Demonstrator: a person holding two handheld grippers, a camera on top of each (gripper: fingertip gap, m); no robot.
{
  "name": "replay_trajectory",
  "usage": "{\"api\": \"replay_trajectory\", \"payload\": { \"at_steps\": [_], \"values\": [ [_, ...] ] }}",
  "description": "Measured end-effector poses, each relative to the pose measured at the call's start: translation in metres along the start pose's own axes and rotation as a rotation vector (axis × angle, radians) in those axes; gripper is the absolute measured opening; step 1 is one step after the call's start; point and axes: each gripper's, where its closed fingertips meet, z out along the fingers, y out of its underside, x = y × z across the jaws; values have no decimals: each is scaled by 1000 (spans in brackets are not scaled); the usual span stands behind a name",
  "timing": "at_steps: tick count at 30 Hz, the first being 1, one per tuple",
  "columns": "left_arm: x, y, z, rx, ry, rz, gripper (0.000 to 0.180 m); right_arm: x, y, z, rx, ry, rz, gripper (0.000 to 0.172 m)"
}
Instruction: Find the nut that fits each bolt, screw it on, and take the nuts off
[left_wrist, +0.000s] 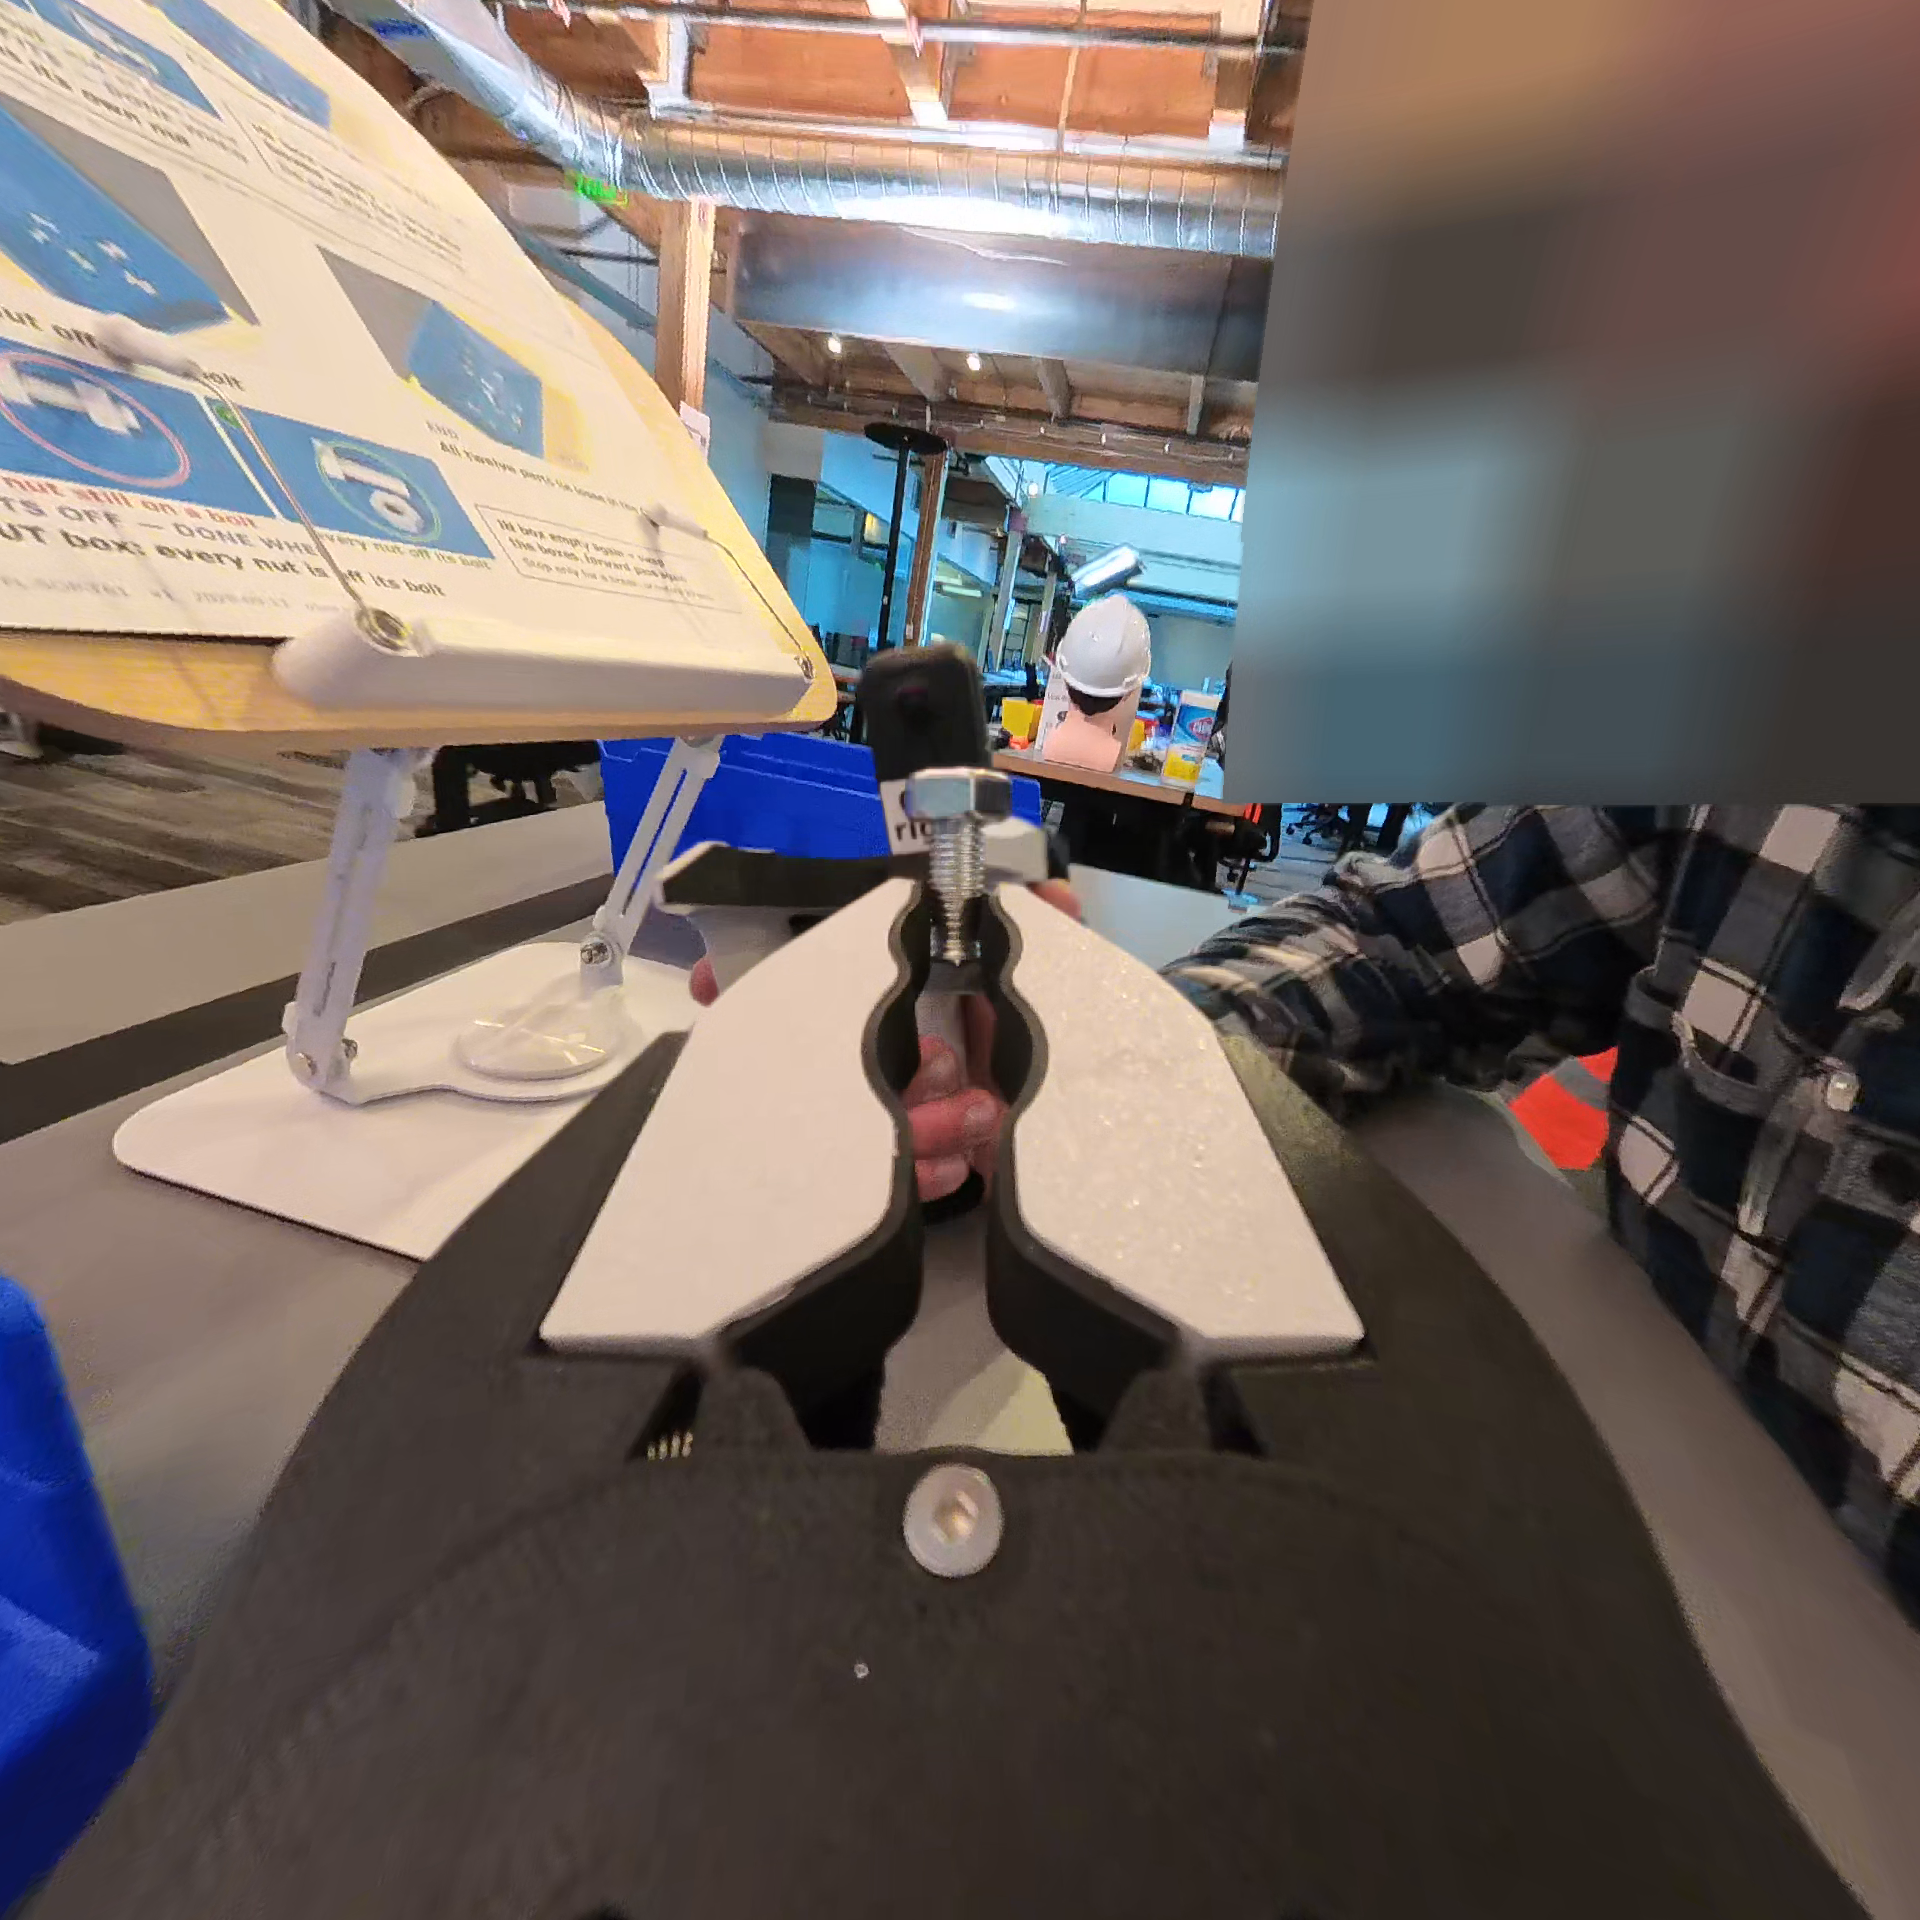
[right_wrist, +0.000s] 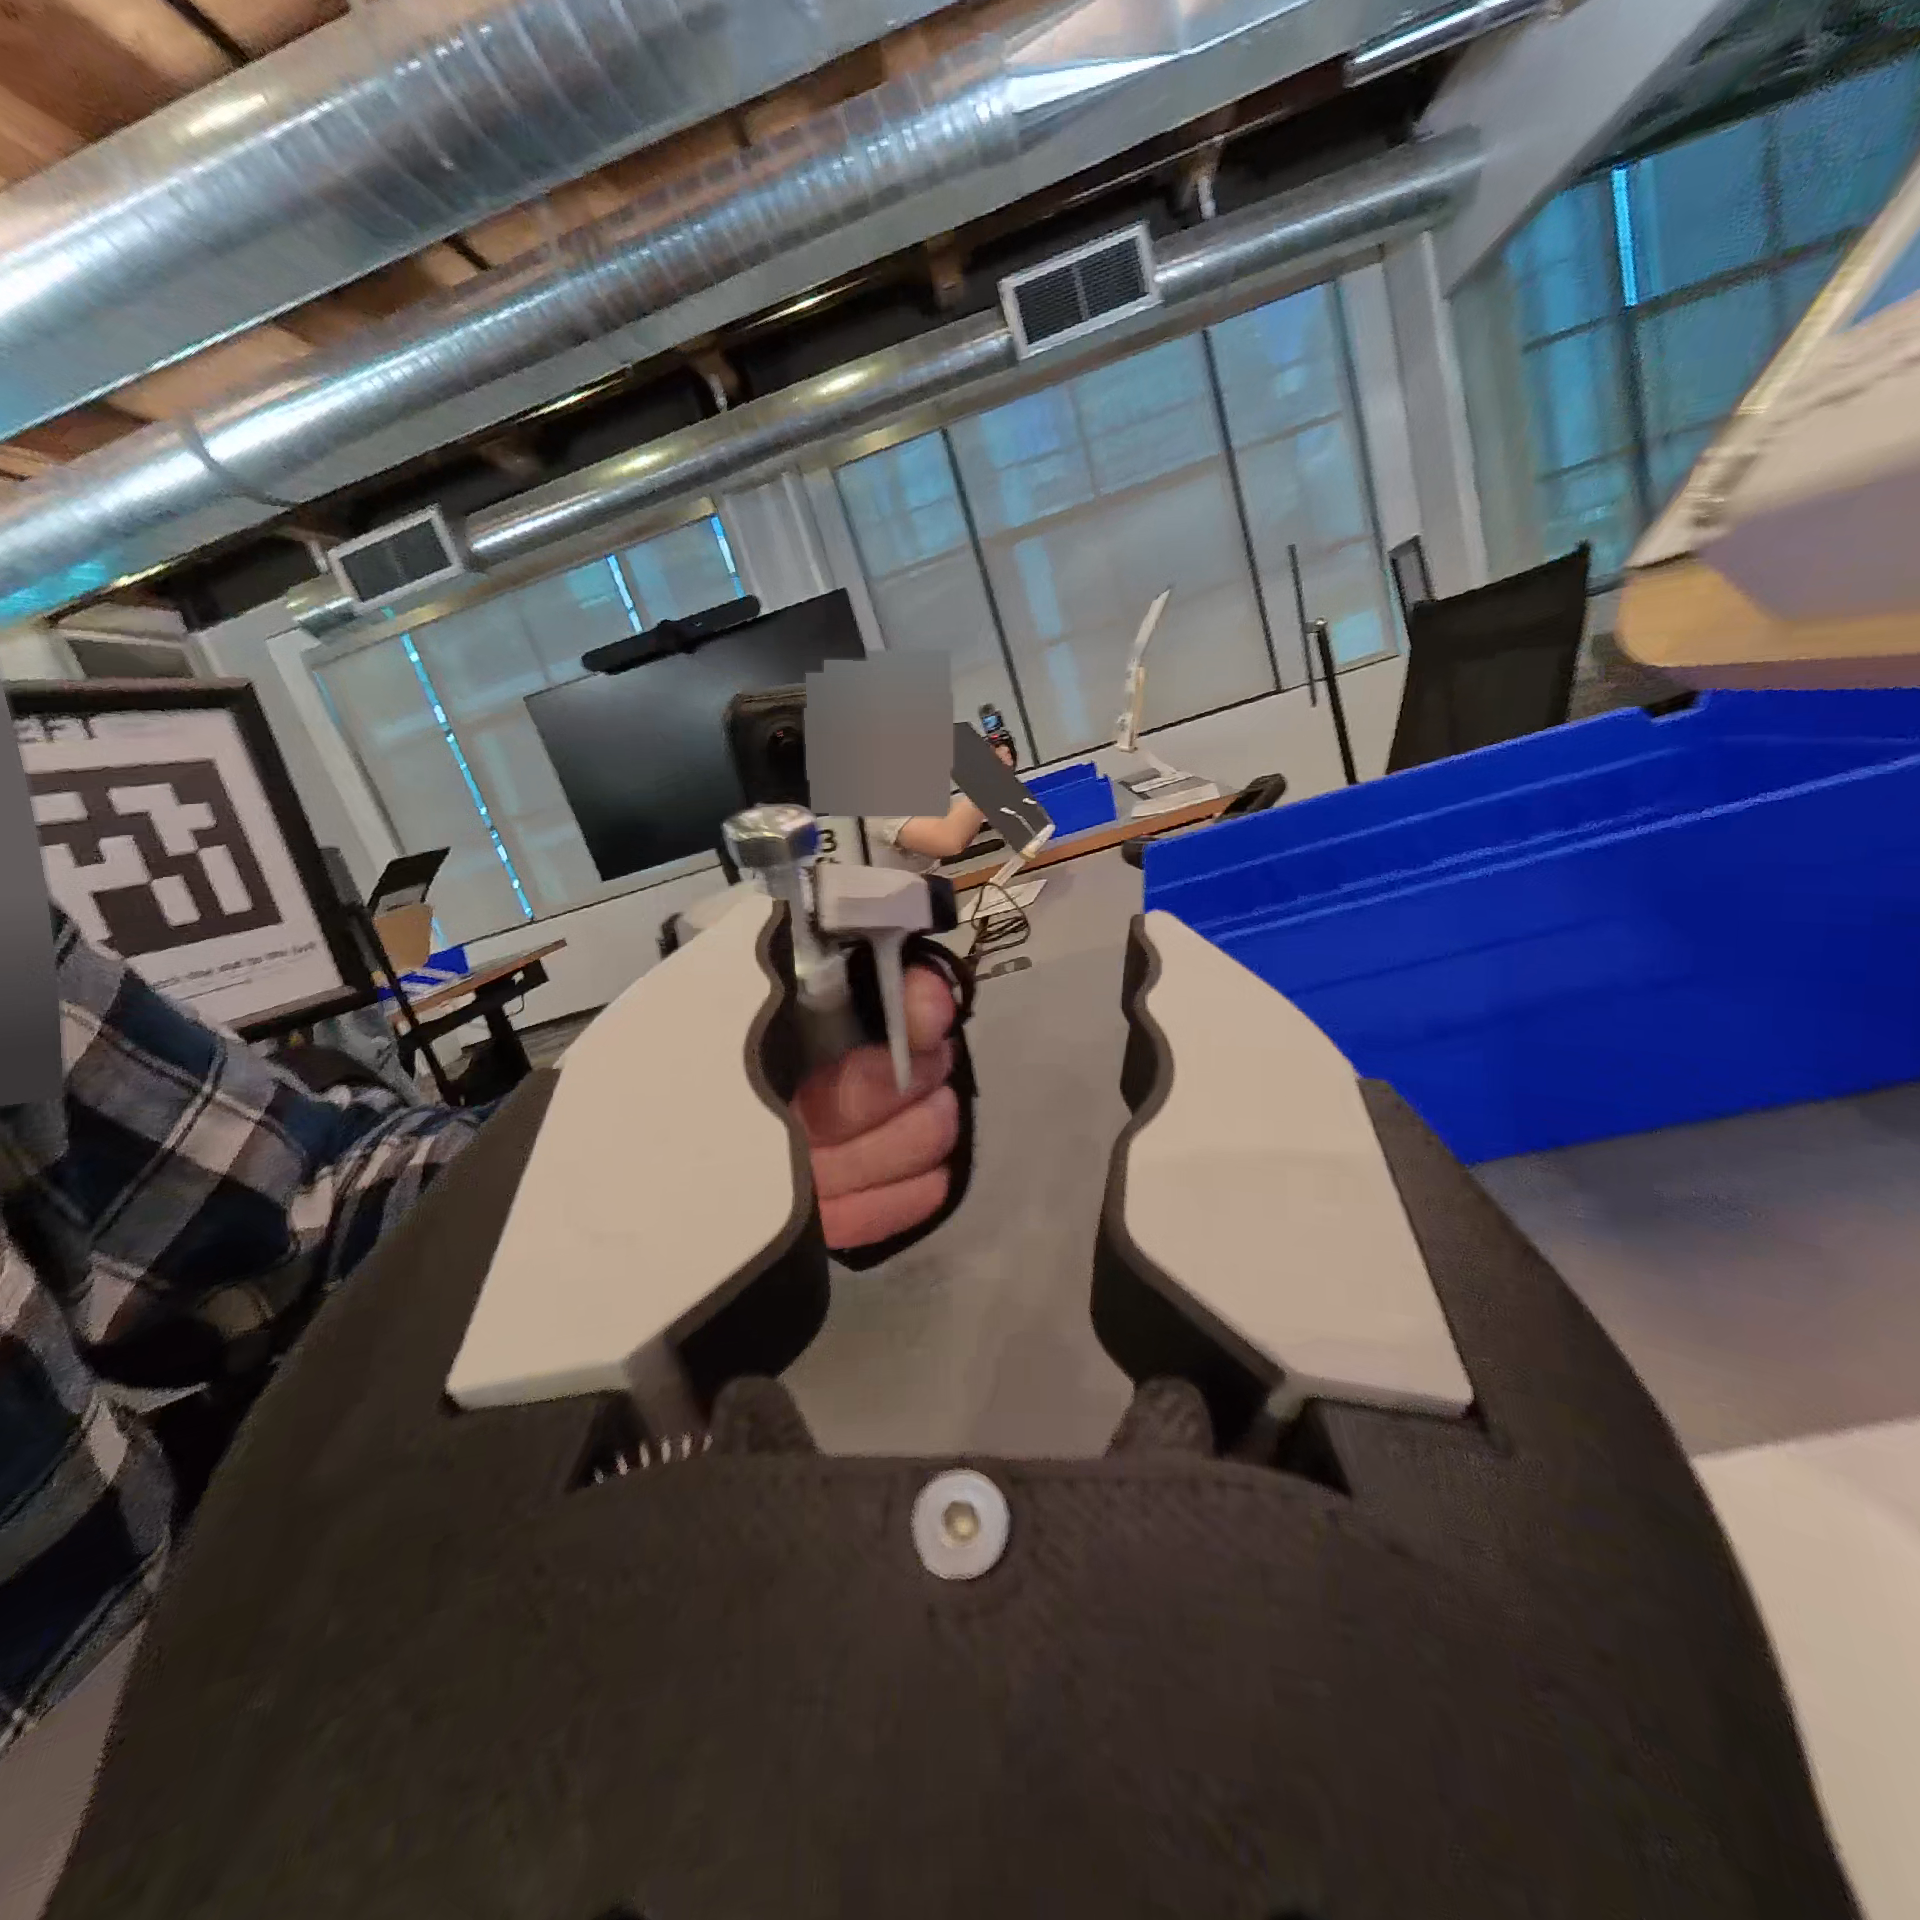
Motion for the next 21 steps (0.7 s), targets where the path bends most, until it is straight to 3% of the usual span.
{"api": "replay_trajectory", "payload": {
  "at_steps": [8, 12, 14, 16, 21],
  "values": [
    [4, 19, 13, -72, 23, -5, 8, -24, 7, 14, -31, -55, -41, 66],
    [2, 17, 11, -65, 12, -14, 9, -10, 5, 8, -26, -20, -24, 73],
    [1, 4, 3, 4, 25, -28, 8, 5, 4, 1, -18, 28, 7, 57],
    [1, -3, -1, 22, 13, -15, 8, 19, 2, -7, 8, 63, 71, 61],
    [-2, 11, 4, -46, 0, -7, 8, -9, 6, 6, -19, -30, 12, 69]
  ]
}}
